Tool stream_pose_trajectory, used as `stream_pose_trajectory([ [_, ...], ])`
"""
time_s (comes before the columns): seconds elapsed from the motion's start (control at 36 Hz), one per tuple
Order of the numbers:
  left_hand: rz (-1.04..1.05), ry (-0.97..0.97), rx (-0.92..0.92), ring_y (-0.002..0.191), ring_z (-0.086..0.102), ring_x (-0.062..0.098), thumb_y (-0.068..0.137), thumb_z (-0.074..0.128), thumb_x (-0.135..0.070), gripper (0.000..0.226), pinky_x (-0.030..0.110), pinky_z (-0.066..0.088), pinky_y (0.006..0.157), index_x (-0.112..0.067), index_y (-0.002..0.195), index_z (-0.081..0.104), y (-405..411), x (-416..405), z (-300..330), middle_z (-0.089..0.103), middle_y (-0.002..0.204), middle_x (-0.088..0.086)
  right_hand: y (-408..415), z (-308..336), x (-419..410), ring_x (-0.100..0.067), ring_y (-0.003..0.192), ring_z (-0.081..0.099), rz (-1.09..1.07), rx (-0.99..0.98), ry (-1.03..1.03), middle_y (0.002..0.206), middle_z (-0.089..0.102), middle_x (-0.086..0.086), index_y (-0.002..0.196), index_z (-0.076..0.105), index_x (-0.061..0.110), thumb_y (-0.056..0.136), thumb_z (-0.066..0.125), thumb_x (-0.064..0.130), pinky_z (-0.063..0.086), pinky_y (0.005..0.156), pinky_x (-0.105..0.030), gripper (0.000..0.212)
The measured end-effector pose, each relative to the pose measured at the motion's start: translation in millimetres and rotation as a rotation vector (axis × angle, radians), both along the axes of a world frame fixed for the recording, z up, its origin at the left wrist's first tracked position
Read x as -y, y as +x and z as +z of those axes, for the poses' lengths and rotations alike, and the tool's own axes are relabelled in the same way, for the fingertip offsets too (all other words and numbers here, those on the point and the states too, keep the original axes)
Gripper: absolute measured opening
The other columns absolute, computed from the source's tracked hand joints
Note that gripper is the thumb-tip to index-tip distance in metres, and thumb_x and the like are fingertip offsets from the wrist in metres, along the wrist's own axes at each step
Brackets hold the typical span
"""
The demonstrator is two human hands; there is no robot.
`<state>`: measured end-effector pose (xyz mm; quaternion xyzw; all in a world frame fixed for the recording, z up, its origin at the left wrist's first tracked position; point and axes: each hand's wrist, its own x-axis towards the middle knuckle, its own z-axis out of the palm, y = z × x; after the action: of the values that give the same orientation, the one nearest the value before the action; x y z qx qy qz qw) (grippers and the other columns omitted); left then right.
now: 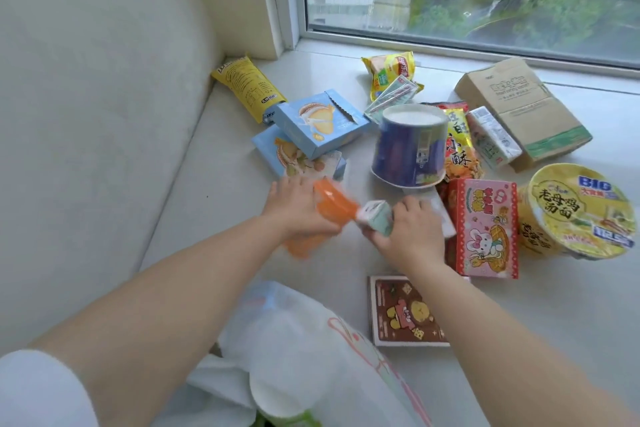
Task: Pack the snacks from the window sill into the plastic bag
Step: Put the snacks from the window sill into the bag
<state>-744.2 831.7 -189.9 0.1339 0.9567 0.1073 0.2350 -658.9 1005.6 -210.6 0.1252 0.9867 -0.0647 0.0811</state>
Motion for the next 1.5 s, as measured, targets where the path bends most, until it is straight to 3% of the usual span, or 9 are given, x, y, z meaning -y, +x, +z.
stream_pose_trajectory([
  [0.08,0.238,0.127,0.03,0.108,0.057,0.026,0.035,0.054,-0.076,0.088,0.038,0.049,0.093,-0.021,0.102,0.065,-17.9,-10.4,6.7,0.064,0.106,0.005,-1.7,9.6,0.8,-0.031,0.109,0.046,-0.175,-0.16,-0.039,0.112,0.056,-0.013,0.102,0.063,0.002,0.078,0.05,0.07,0.037,0.087,-0.04,0.073],
  [0.17,0.354,0.118,0.142,0.134,0.035,0.03,0.052,0.064,-0.072,0.107,0.037,0.033,0.111,-0.011,0.137,0.043,-28.8,-14.8,6.9,0.039,0.141,0.016,-8.8,15.2,-2.9,-0.029,0.114,0.04,-0.277,-0.071,-0.008,0.12,0.048,-0.01,0.11,0.06,0.007,0.077,0.047,0.072,0.034,0.093,-0.04,0.074],
  [0.28,0.449,0.133,0.155,0.138,0.021,0.03,0.061,0.071,-0.064,0.111,0.037,0.024,0.113,-0.012,0.147,0.025,-36.9,-13.8,-5.6,0.025,0.146,0.015,-9.5,6.5,-15.9,-0.029,0.119,0.038,-0.352,0.036,-0.087,0.126,0.041,-0.01,0.12,0.054,0.01,0.075,0.05,0.072,0.035,0.097,-0.042,0.077],
  [0.53,0.469,0.098,0.13,0.138,0.018,0.035,0.061,0.072,-0.065,0.115,0.039,0.022,0.112,-0.01,0.147,0.02,-44.7,-24.1,-18.6,0.022,0.147,0.016,-8.8,-6.1,-23.4,-0.037,0.123,0.037,-0.377,0.157,-0.166,0.143,0.023,-0.012,0.128,0.05,0.03,0.073,0.054,0.071,0.028,0.104,-0.044,0.069],
  [0.78,0.39,0.041,0.072,0.136,0.032,0.027,0.057,0.073,-0.062,0.112,0.04,0.028,0.109,-0.012,0.144,0.023,-24.6,-37.2,-20.2,0.026,0.143,0.013,-6.4,-9.5,-16.7,-0.034,0.118,0.04,-0.365,0.372,-0.02,0.13,0.035,-0.013,0.129,0.05,0.027,0.071,0.05,0.076,0.032,0.1,-0.043,0.076],
  [1.0,0.36,0.181,0.098,0.137,0.032,0.023,0.064,0.076,-0.051,0.117,0.03,0.033,0.107,-0.006,0.149,0.009,-7.7,-32.6,11.1,0.014,0.149,0.013,8.9,13.0,-21.9,-0.033,0.108,0.053,-0.52,0.388,-0.315,0.126,0.042,-0.012,0.128,0.052,0.025,0.063,0.057,0.075,0.047,0.095,-0.045,0.082],
  [1.11,0.358,0.279,0.074,0.138,0.029,0.022,0.065,0.077,-0.048,0.113,0.028,0.03,0.108,-0.006,0.147,0.013,6.0,-27.4,38.5,0.014,0.15,0.016,25.7,26.2,-22.8,-0.025,0.091,0.063,-0.577,0.358,-0.594,0.115,0.058,-0.006,0.115,0.06,0.029,0.037,0.053,0.083,0.055,0.081,-0.042,0.095],
  [1.31,0.323,0.459,-0.082,0.127,0.038,0.016,0.058,0.079,-0.05,0.099,0.027,0.034,0.104,-0.012,0.137,0.035,45.6,-16.4,91.3,0.036,0.129,0.007,71.2,96.0,-4.3,-0.013,0.086,0.065,-0.447,0.13,-0.883,0.096,0.068,0.004,0.087,0.059,0.033,0.077,0.066,0.052,0.052,0.072,-0.031,0.023],
  [1.5,0.331,0.625,-0.218,0.112,0.054,0.013,0.033,0.072,-0.073,0.099,0.033,0.048,0.097,-0.018,0.114,0.06,105.2,25.8,127.7,0.058,0.111,0.001,127.9,157.5,16.9,-0.008,0.077,0.065,-0.261,-0.087,-1.031,0.084,0.067,0.006,0.083,0.062,0.027,0.082,0.07,0.026,0.048,0.06,-0.017,0.009],
])
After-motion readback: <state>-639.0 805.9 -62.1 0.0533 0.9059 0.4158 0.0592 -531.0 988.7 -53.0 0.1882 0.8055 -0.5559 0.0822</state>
